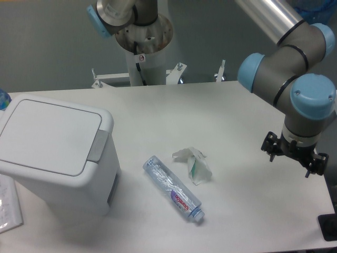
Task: Open the trash can
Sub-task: 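Move the gripper from its start pose toward the trash can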
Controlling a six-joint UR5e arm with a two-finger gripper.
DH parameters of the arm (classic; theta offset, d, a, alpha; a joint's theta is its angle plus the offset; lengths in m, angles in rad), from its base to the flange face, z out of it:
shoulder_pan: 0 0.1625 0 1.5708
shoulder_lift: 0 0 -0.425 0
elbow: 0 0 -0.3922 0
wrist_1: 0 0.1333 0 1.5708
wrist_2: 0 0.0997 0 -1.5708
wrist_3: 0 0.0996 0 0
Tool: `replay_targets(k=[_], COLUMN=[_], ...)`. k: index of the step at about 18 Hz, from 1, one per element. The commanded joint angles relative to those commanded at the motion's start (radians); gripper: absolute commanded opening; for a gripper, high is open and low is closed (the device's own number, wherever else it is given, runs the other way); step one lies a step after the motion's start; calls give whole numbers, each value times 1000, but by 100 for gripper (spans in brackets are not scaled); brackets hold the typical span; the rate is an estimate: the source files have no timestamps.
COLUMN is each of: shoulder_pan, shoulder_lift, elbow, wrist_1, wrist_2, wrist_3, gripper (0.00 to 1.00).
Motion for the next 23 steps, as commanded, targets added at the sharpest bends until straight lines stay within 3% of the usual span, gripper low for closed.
replay_targets(k=[11, 15, 20, 23], shoulder_pan=[-66, -72, -116, -138], shoulder_lift=[46, 63, 69, 80], elbow=[-38, -46, -41, -41], wrist_1=[-9, -9, 3, 2], wrist_2=[-61, -187, -278, -348], wrist_3=[-61, -222, -595, -644], gripper=[100, 100, 100, 100])
